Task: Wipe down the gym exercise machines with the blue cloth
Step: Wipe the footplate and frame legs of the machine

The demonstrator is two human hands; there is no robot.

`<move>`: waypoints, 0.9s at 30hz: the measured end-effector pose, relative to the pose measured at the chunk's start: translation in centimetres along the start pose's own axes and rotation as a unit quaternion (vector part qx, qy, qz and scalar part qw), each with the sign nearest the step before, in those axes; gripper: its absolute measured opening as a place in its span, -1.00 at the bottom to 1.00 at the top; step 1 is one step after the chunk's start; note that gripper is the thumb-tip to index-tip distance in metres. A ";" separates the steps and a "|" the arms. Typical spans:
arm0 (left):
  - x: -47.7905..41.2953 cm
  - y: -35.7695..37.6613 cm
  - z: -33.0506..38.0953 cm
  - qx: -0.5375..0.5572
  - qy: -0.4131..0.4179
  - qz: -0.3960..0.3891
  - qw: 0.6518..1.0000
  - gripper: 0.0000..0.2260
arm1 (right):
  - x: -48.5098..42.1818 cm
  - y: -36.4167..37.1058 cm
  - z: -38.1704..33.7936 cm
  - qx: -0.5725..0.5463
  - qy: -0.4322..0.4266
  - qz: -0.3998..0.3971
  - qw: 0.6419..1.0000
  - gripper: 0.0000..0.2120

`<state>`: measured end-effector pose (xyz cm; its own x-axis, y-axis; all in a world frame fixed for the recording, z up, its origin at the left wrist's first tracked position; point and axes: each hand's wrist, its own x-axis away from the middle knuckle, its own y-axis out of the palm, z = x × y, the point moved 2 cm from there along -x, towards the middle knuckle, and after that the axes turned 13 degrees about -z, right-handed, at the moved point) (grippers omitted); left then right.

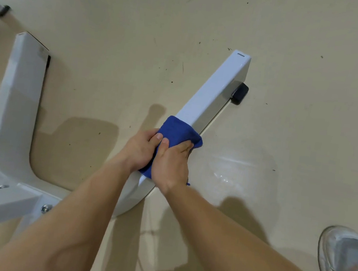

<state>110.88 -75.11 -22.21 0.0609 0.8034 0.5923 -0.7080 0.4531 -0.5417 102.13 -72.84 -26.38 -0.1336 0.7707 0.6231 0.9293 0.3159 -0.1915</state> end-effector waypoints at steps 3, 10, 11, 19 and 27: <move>-1.3 -0.1 1.0 -0.009 0.001 -0.002 1.000 -0.67 | -1.2 -0.9 -0.4 -0.026 0.011 -0.001 1.000 -0.28; -6.5 -0.1 6.1 0.007 0.037 -0.008 0.999 -0.70 | -5.4 -5.7 -2.5 -0.049 0.009 0.060 0.997 -0.30; -7.4 -0.1 6.5 0.010 0.038 -0.009 0.999 -0.70 | -5.9 -6.6 -2.9 -0.047 -0.004 0.070 0.996 -0.31; -13.5 -0.7 11.6 0.037 0.071 -0.052 0.995 -0.69 | -11.3 -13.9 -4.8 0.015 -0.066 0.102 0.992 -0.28; -19.5 -0.6 17.2 0.024 0.098 -0.065 0.993 -0.71 | -17.8 -20.3 -6.2 0.012 -0.030 0.103 0.994 -0.37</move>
<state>98.06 -97.70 -23.17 0.2866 0.8015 0.5248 -0.7171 0.5427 -0.4373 87.77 -96.40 -28.94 0.0379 0.8516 0.5228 0.9307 0.1604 -0.3287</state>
